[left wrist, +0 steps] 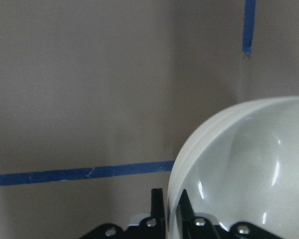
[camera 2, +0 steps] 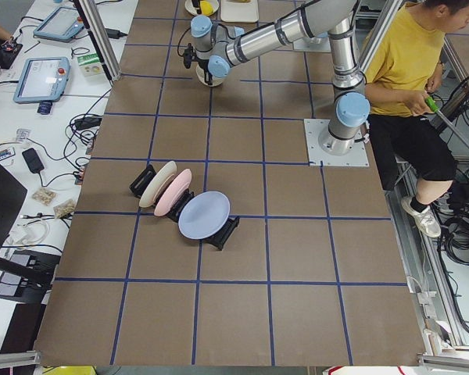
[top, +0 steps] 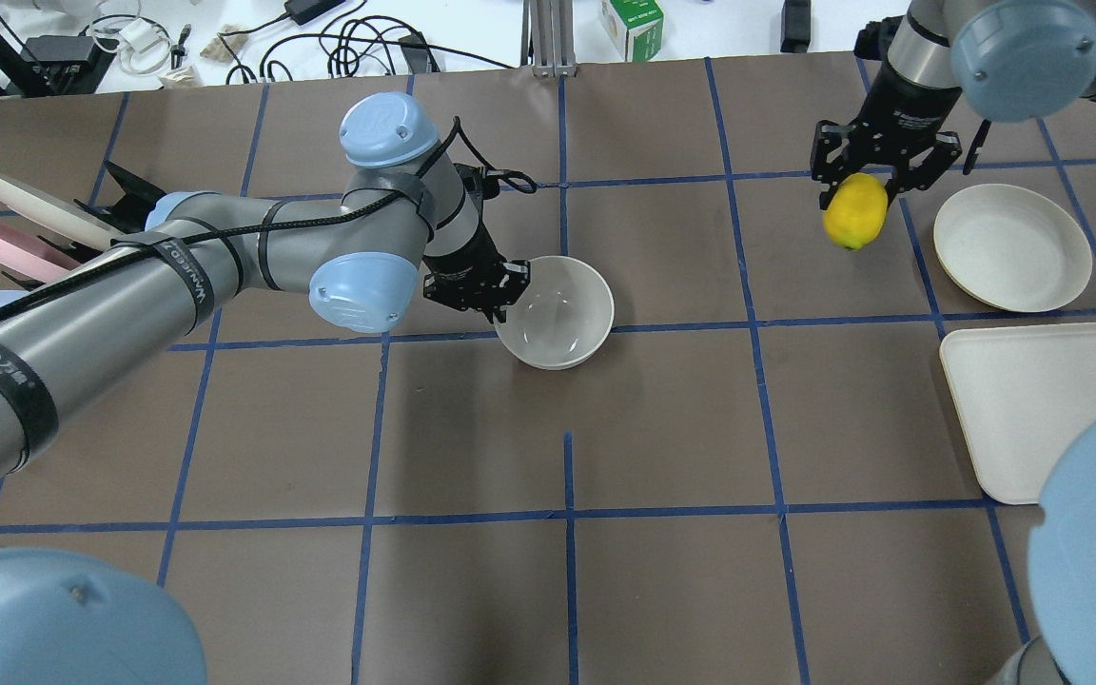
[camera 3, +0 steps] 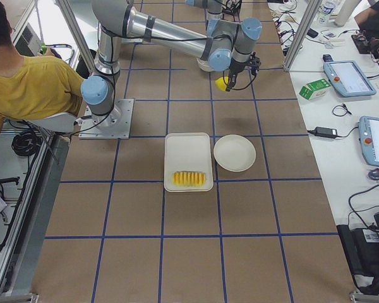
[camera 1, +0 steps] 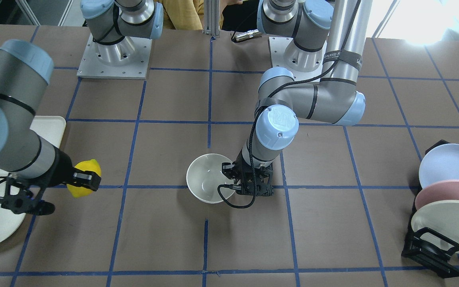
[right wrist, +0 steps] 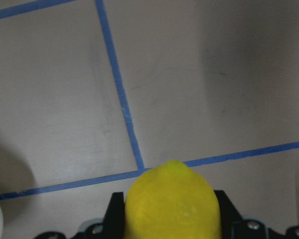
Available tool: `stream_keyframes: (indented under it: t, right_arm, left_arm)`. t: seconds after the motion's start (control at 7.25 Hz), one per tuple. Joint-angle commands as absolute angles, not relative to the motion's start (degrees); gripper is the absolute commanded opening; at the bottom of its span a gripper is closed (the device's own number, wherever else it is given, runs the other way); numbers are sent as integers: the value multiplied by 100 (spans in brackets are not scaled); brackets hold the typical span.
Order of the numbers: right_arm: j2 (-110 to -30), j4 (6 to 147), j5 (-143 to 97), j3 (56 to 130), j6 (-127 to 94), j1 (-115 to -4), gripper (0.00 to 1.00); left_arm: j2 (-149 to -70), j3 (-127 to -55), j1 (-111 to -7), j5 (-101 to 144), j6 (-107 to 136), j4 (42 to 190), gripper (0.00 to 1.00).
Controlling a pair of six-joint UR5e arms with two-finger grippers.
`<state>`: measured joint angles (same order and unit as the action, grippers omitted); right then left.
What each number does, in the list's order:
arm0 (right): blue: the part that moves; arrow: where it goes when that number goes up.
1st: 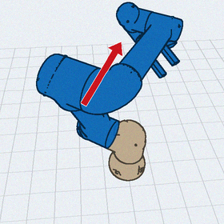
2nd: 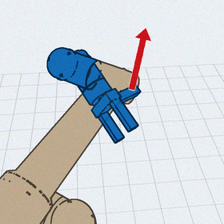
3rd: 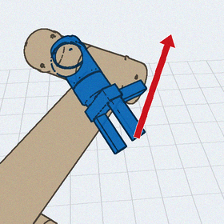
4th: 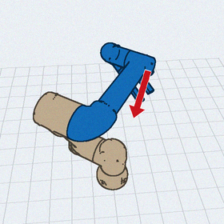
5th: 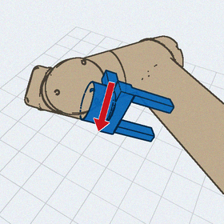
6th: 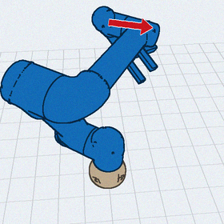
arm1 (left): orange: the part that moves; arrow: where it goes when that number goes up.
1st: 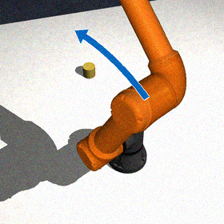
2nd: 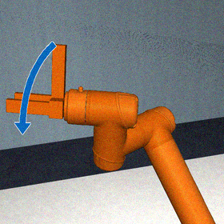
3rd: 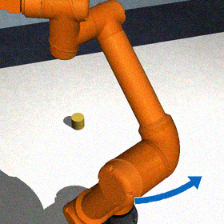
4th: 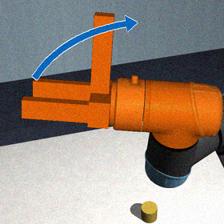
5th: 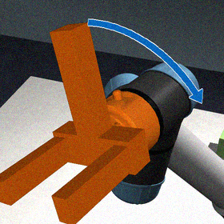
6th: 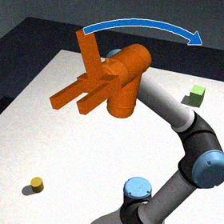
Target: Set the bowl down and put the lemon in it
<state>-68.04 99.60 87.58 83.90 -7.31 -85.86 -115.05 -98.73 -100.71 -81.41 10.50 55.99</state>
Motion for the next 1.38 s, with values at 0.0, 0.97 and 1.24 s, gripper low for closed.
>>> stream_keyframes:
  t: [0.0,0.97,1.24]
  right_arm:
    - [-6812,10072,8745,8393,-1589,-9392,0]
    - [-5908,11811,8305,8446,-2435,-11019,0]
    - [-5748,12041,8593,8595,-2435,-11284,0]
  left_arm:
    - [-11277,-9486,-9741,-8244,1080,5729,100]
    - [-9160,-9140,-8647,-8710,-695,9061,100]
    - [-9132,-9044,-9129,-9085,-502,8983,100]
